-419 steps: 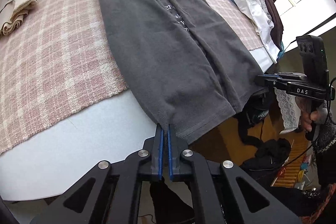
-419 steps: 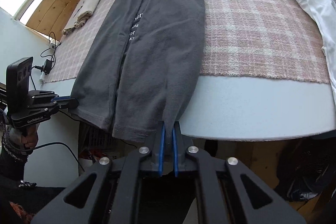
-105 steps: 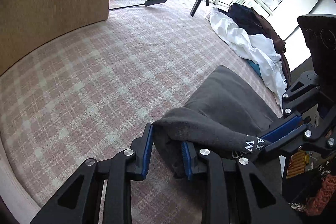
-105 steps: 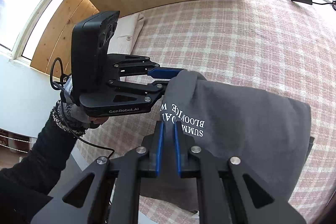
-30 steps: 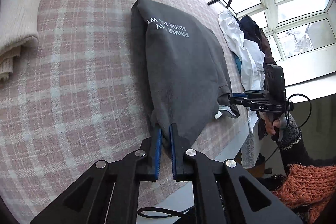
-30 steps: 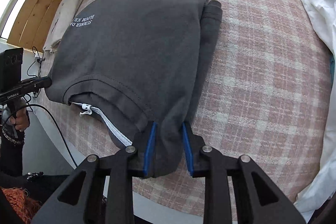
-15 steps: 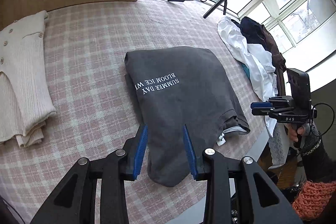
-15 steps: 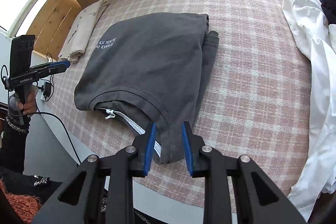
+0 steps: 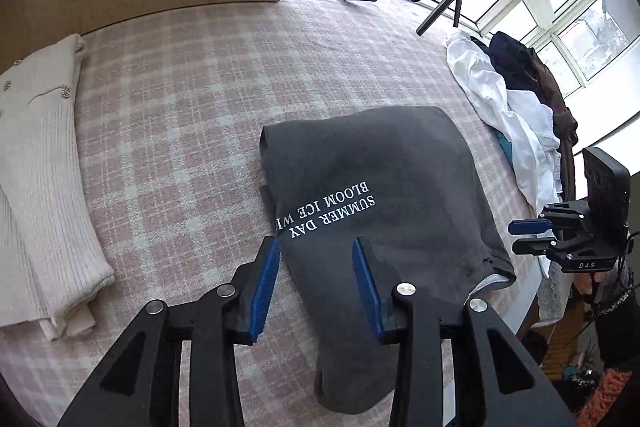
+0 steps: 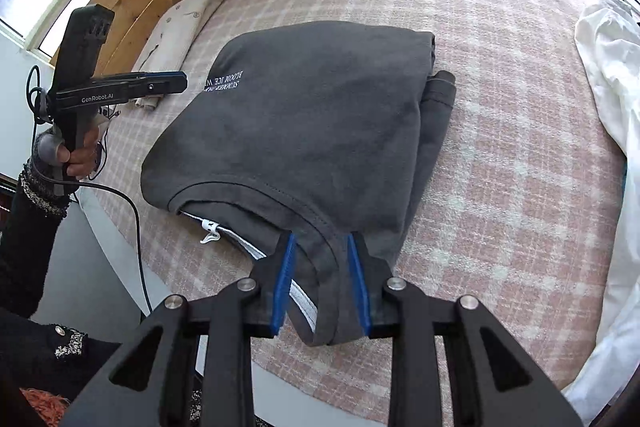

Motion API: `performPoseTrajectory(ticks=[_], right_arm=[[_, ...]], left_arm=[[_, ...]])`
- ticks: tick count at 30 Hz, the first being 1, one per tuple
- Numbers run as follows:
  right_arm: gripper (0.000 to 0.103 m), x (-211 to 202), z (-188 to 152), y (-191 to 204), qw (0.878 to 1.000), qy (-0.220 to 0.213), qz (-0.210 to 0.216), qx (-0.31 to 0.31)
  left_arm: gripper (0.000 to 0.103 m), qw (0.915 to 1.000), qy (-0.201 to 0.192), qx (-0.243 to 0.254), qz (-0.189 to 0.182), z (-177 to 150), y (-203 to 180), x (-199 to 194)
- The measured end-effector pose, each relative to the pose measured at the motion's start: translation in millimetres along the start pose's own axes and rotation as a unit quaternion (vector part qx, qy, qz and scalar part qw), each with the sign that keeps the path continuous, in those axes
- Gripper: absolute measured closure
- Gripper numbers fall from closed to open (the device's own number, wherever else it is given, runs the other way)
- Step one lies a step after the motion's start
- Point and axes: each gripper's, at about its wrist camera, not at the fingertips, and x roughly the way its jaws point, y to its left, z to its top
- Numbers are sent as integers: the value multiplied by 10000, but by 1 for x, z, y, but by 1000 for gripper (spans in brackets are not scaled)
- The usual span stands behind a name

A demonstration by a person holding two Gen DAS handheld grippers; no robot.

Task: Fold clothes
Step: 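Grasp the folded grey bundle at its sides with both tools, then carry the grey bundle with both tools onto the folded cream cardigan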

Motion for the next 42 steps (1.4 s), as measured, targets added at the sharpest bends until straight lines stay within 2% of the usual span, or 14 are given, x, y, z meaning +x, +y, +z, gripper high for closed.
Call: performPoseTrajectory(ticks=[2,5,8,10,13,14,16,20,25,26,32,35,37,42], right_arm=[[60,-10,-10,-6,9999,-41,-108,50],[60,-9,-31,-16,9996,100,-144,213],[60,4,-49,-24,9988,246,-128,395],[60,6,-48,-26,9988,226,-142,418],[60,-7,-32,-28,9980,-210,-245,535],[57,-10,-25,-30,9972,-363,-281,582],[43,-6,-7,-35,9954,-576,-376,664],[41,25,18,-43,9948,-508,-384,794],[41,41,25,-49,9933,-582,-566,827],[37,44,26,-50,9929,-604,-603,831],[28,50,25,-46,9925,-705,-760,642],[28,52,23,-42,9936,-716,-719,495],[28,52,23,-41,9952,-701,-511,446],[54,55,22,-34,9967,-724,-311,216]], left_arm=[[54,9997,0,-102,-207,-19,-1,-21],[54,9991,247,-151,-322,-60,-10,-27],[54,9988,457,-160,-41,-81,-17,-7],[56,9985,391,-388,-29,-76,-13,-2],[54,9980,116,-616,-102,-60,-12,-6],[53,9978,88,-652,-65,-53,-13,0],[47,9974,36,-723,12,-38,-15,10],[46,9956,36,-919,198,-15,-17,35],[46,9919,51,-1216,356,-2,-8,57],[46,9914,59,-1248,382,-2,-7,60],[41,9928,215,-964,673,4,-18,79],[40,9945,323,-882,473,4,-29,89],[36,9948,393,-615,709,7,-42,96],[39,9940,340,-480,918,12,-52,109]])
